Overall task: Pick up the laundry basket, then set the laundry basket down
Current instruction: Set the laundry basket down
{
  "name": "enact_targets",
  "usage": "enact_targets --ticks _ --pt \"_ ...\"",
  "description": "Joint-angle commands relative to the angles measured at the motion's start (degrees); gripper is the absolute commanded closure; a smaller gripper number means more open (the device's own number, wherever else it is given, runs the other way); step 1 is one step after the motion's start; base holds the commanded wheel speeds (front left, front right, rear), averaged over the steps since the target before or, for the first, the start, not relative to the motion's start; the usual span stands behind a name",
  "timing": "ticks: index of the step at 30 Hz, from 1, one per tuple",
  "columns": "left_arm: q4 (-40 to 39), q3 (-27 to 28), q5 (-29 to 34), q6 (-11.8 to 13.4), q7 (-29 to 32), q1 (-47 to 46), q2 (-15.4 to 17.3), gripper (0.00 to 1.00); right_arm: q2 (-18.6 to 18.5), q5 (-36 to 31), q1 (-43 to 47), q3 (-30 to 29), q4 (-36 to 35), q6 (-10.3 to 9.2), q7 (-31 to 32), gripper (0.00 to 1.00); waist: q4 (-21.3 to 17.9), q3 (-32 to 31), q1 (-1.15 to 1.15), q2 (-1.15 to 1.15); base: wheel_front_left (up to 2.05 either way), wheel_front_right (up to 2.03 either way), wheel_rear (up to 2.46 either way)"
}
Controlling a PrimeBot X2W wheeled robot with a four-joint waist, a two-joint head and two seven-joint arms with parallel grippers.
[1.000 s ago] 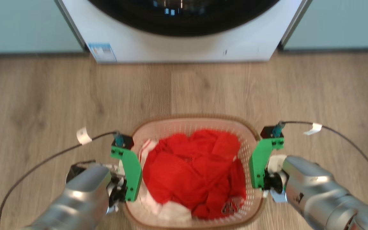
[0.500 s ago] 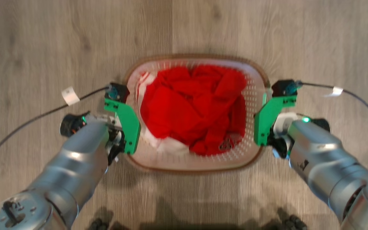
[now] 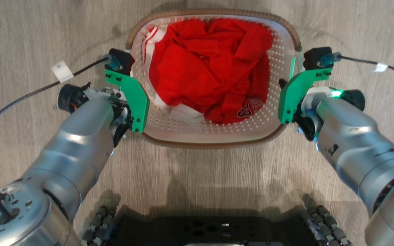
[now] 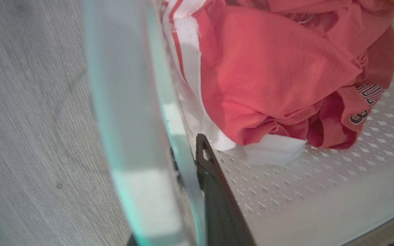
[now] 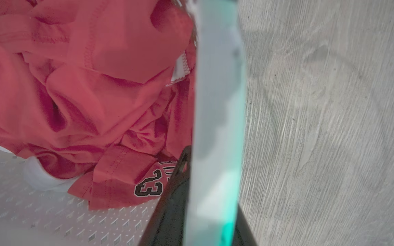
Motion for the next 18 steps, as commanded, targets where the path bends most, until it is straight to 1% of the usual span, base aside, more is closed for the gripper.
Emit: enact_targets --ticks 1,10,18 --pt "-2.35 0.36 -0.12 -0.69 -0.66 -0.68 -0.56 1.00 0.53 -0.82 0.17 -0.01 -0.41 0.40 -1.65 1.00 0.36 1.27 -0.01 0.00 0.00 0.00 0.00" --pt "-3.11 0.26 -0.49 -0.43 -0.75 -2.24 -0.56 1.00 -0.04 -1.77 -1.06 -0.30 -0.34 0.40 -1.47 1.00 0.92 3.97 -0.01 0.00 0.00 0.00 0.00" --pt "-3.29 0.17 -0.20 -0.40 -0.43 -2.27 -0.56 1.00 -0.32 -2.29 -1.12 -0.96 -0.34 0.40 -1.26 1.00 1.05 4.93 -0.01 0.00 0.00 0.00 0.00"
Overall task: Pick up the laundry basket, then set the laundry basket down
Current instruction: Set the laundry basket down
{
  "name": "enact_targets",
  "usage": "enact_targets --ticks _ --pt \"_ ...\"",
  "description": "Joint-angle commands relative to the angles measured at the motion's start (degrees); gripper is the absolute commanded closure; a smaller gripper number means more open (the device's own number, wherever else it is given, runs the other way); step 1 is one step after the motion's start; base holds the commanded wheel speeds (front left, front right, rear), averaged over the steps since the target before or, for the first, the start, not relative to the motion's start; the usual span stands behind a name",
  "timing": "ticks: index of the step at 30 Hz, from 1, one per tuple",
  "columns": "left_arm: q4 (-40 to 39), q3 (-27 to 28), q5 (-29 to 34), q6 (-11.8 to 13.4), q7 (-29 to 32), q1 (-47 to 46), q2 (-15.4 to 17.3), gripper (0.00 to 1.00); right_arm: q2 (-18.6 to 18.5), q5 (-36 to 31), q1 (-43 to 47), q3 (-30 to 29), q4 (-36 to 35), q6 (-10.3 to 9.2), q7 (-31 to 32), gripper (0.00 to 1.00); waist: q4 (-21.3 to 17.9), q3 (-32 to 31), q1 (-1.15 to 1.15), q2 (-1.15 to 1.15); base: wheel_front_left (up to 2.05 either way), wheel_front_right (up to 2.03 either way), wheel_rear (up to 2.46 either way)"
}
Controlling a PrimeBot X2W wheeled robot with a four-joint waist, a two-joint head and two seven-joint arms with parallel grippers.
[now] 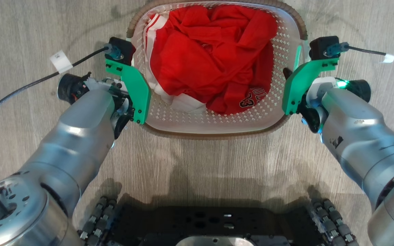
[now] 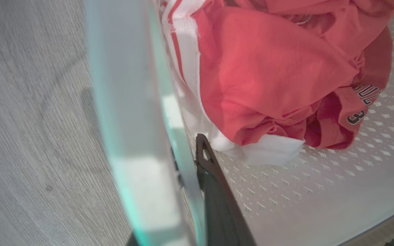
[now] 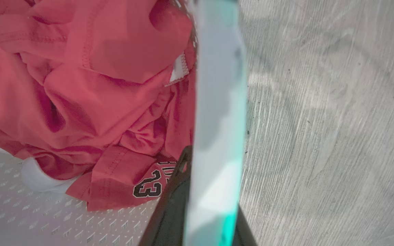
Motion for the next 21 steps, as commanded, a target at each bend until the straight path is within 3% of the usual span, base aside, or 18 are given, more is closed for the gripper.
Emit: enact_targets --ticks 1,15,16,17,18,19,21 --pt "-2.14 0.18 0.24 -1.00 -0.14 -0.12 -0.58 1.00 0.43 -0.87 0.77 0.14 -0.45 0.32 -0.55 1.00 -0.05 0.17 0.00 0.00 0.00 0.00 0.00" --pt "-2.15 0.08 1.06 -0.20 -0.65 -0.63 -0.59 1.00 0.20 -2.07 0.98 -1.20 -0.44 0.32 0.10 1.00 0.20 1.26 0.00 0.00 0.00 0.00 0.00" --pt "-1.97 0.11 0.87 0.37 -0.82 -0.64 -0.59 0.76 0.09 -2.05 1.00 -1.46 -0.44 0.32 0.13 1.00 0.25 1.28 0.00 0.00 0.00 0.00 0.00" --pt "-1.79 0.11 0.89 1.11 -1.20 -0.79 -0.59 0.21 0.02 -2.09 1.00 -1.66 -0.44 0.32 0.12 0.81 0.31 1.29 0.00 0.00 0.00 0.00 0.00" --pt "-1.50 0.10 0.98 1.94 -1.52 -0.91 -0.59 0.00 -0.12 -2.28 0.89 -1.81 -0.44 0.32 -0.22 0.54 0.34 1.33 0.00 0.00 0.00 0.00 0.00" --pt "-1.30 0.10 0.99 2.59 -1.70 -0.99 -0.59 0.00 -0.32 -2.50 0.79 -1.98 -0.44 0.32 -0.56 0.06 0.37 1.36 0.00 0.00 0.00 0.00 0.00" --pt "-1.24 0.09 0.92 3.10 -1.58 -0.95 -0.59 0.00 -0.55 -2.88 0.89 -2.24 -0.44 0.32 -0.35 0.00 0.43 1.35 0.00 0.00 0.00 0.00 0.00"
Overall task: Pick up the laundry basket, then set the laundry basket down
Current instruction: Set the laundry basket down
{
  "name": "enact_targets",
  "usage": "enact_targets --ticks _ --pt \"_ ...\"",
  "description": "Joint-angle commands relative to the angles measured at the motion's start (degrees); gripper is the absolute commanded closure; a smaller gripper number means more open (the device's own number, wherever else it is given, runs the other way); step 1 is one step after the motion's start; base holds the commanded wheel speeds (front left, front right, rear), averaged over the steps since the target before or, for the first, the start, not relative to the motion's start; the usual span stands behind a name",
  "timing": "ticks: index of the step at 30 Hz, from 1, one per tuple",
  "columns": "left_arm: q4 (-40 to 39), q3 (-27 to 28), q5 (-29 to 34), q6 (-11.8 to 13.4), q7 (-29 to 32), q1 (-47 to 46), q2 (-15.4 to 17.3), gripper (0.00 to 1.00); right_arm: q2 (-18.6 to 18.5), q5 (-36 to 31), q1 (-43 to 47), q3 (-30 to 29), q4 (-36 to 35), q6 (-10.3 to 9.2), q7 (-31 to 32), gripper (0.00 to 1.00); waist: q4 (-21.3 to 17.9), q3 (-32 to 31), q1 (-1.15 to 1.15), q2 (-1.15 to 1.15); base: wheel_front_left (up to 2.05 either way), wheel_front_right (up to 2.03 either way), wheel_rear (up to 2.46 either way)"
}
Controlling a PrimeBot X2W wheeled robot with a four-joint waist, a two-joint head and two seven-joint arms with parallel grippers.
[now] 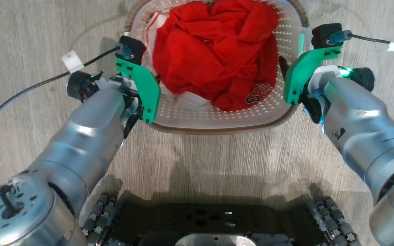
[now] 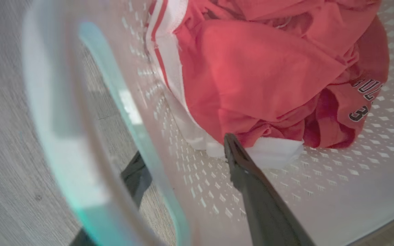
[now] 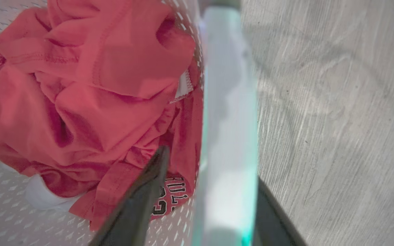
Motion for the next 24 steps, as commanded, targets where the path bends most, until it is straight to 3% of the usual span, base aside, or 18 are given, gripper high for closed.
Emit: enact_targets --ticks 1,24 --pt "-0.67 0.29 0.19 0.21 -0.35 -0.57 0.65 0.00 -0.10 -0.42 3.03 -0.20 -0.12 0.07 0.18 0.00 0.06 -0.05 -0.02 0.00 0.00 0.00 0.00" --pt "1.04 0.24 0.79 3.56 -5.34 1.14 0.65 0.00 1.09 -3.44 6.23 -4.69 -0.12 0.07 2.27 0.00 -0.50 -5.98 -0.02 0.00 0.00 0.00 0.00"
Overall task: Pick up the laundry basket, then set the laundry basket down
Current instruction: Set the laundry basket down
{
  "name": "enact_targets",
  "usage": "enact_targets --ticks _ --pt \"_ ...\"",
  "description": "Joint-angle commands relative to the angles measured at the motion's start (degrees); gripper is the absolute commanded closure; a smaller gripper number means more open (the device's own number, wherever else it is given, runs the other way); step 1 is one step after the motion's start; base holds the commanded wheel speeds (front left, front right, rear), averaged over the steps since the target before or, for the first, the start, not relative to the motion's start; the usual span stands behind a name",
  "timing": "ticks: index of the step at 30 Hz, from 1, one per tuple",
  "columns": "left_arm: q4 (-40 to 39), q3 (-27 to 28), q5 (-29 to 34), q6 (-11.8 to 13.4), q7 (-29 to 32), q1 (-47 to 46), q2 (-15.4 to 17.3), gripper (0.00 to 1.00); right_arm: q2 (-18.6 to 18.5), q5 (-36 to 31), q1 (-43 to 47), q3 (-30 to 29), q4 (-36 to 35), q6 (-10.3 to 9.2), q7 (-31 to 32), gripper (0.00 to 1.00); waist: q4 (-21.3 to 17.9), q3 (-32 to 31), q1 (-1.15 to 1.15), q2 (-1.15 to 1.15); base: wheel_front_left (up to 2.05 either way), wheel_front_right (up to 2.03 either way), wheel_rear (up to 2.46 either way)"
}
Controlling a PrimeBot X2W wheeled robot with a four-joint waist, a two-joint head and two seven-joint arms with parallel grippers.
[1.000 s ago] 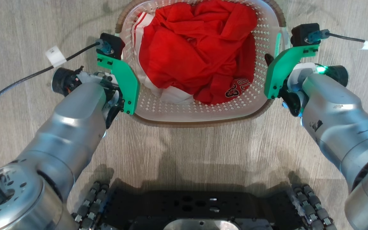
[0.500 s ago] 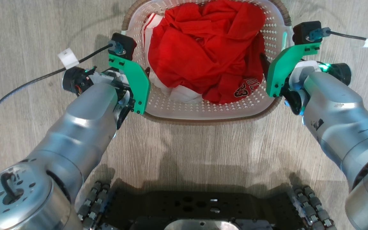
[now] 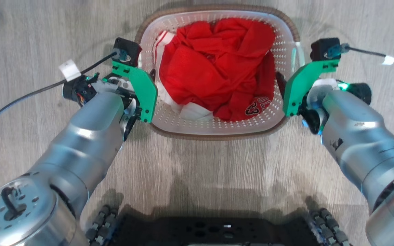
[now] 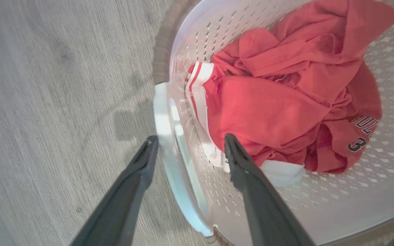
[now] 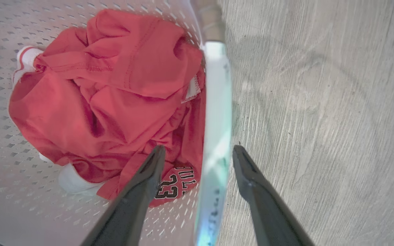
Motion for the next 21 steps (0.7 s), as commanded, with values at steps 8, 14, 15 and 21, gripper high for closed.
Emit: enact_targets --ticks 8,14,15,21 --pt "1.34 0.26 -0.31 0.45 -1.17 5.37 1.02 0.00 1.60 -1.28 7.37 -1.39 -0.25 0.07 -0.68 0.00 -1.21 -9.47 0.00 0.00 0.00 0.00 0.00" --pt "2.28 0.26 -0.60 0.16 -1.65 9.50 1.02 0.00 2.22 -1.22 10.46 -2.59 -0.25 0.07 -1.16 0.00 -2.09 -17.14 0.00 0.00 0.00 0.00 0.00" --pt "2.38 0.27 -0.77 0.02 -1.78 10.19 1.02 0.00 2.28 -1.13 11.00 -2.81 -0.25 0.07 -1.37 0.00 -2.23 -18.51 0.00 0.00 0.00 0.00 0.00" --pt "2.79 0.63 -1.72 -0.46 -4.80 13.83 1.02 0.00 2.58 -1.38 13.83 -3.16 -0.25 0.07 -4.39 0.00 -3.33 -27.13 0.00 0.00 0.00 0.00 0.00"
